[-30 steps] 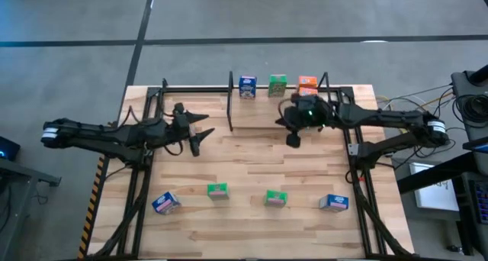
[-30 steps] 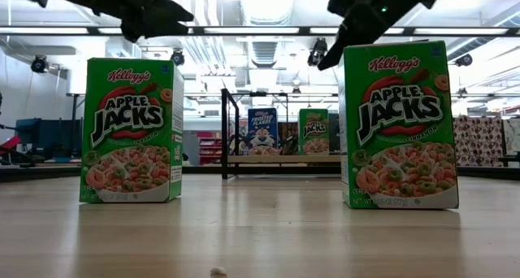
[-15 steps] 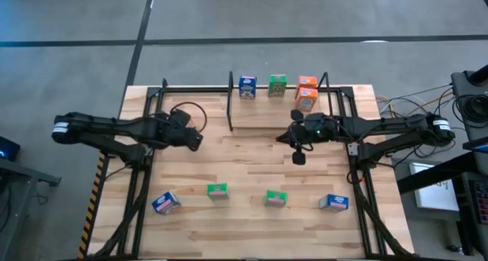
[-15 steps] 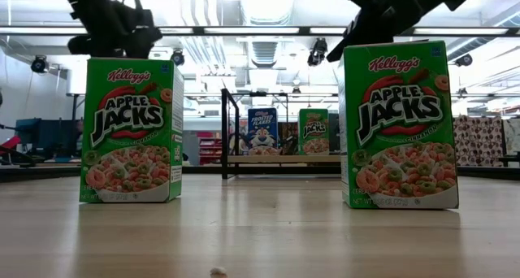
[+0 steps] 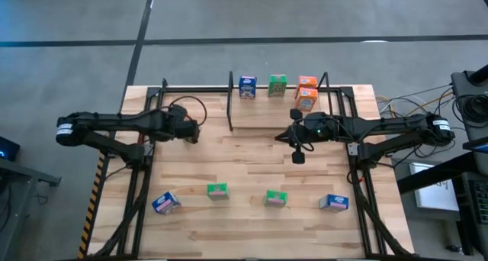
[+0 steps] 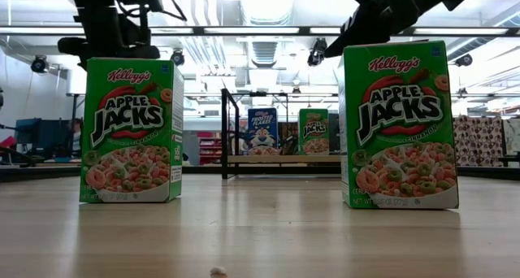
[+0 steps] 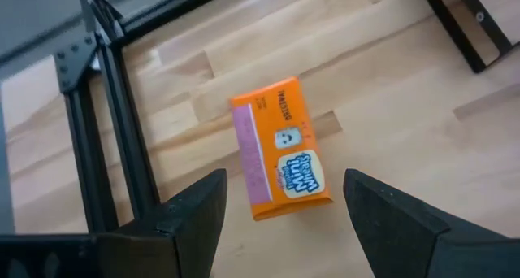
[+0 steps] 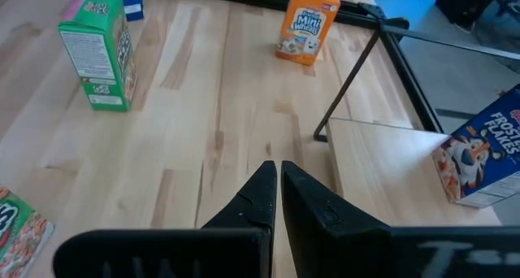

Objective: Stack cereal on shelf
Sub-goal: Put the orange cereal box aligned with the other orange cereal boxes on the shelf

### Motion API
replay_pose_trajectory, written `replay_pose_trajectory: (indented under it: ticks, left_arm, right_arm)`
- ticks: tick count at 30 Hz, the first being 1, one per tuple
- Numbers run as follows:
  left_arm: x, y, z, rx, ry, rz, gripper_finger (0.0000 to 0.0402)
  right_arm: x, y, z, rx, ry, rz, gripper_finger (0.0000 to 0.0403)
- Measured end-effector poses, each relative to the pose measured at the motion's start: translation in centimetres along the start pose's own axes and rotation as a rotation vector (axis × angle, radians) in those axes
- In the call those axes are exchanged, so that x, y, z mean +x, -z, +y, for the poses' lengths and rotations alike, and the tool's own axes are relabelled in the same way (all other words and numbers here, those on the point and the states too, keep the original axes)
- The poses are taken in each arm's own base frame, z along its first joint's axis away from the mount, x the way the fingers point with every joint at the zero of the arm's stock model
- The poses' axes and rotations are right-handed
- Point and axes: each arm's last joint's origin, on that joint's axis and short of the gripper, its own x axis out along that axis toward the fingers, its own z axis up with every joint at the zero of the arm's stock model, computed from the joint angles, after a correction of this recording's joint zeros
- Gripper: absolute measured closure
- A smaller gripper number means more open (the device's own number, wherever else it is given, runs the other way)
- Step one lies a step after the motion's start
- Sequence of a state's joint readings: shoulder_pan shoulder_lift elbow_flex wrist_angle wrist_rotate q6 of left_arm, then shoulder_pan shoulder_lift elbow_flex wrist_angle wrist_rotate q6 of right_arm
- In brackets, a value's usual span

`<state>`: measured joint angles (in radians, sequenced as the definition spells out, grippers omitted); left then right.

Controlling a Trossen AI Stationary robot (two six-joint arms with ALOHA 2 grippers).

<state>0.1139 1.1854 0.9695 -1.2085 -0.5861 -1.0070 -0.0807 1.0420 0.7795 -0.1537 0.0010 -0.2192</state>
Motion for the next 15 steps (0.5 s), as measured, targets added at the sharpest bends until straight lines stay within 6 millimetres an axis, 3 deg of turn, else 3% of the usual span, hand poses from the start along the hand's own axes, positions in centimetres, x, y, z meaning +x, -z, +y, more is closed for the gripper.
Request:
replay_pose_trajectory:
  ticks: [15]
  left_arm:
    - [0.9,-1.5,1.2,-0.071,0.066,0.078,0.0171]
  right_arm:
    - [0.0,0.4,0.1,-0.009,-0.009,0.041,0.0390]
